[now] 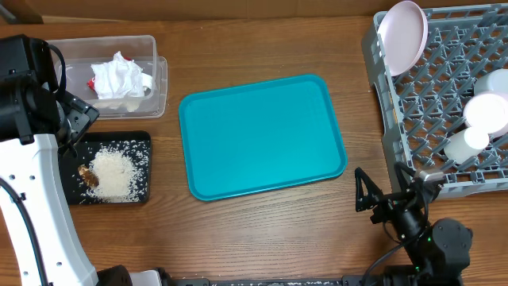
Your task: Sort waste into correct bins and load items into the dishwasher
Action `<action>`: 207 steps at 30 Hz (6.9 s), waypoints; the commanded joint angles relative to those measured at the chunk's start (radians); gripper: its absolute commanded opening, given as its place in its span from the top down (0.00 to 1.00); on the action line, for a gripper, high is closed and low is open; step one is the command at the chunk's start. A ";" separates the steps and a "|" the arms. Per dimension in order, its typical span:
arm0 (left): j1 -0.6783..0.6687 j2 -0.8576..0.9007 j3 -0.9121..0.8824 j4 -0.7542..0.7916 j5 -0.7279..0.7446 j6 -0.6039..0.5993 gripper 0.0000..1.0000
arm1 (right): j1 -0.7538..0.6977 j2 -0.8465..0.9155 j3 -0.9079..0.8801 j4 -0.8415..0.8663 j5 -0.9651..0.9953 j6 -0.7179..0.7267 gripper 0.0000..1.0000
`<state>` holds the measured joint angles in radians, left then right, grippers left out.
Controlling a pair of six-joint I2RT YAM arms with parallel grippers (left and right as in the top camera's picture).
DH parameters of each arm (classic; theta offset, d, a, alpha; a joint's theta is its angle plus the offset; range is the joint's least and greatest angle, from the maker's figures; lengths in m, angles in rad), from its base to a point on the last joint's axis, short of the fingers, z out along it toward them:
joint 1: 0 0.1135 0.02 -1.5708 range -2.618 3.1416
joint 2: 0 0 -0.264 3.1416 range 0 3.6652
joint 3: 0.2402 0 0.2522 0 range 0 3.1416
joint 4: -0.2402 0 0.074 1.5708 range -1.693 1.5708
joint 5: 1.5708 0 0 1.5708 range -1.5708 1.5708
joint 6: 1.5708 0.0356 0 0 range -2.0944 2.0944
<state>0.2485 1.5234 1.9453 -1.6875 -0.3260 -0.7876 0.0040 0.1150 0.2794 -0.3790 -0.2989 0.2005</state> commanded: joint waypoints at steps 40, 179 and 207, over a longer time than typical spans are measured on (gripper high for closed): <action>0.000 0.002 0.001 -0.002 -0.013 -0.024 0.00 | -0.038 -0.113 -0.272 0.306 0.174 -0.171 0.00; -0.270 -1.519 -1.941 1.610 0.344 0.661 0.00 | -0.037 -0.112 -0.272 0.306 0.175 -0.171 0.00; -0.270 -1.519 -1.941 1.610 0.344 0.661 0.00 | -0.037 -0.112 -0.272 0.306 0.175 -0.171 0.00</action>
<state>-0.0200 0.0158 0.0124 -0.0807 0.0319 -0.1490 -0.0277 0.0128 0.0185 -0.0784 -0.1299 0.0330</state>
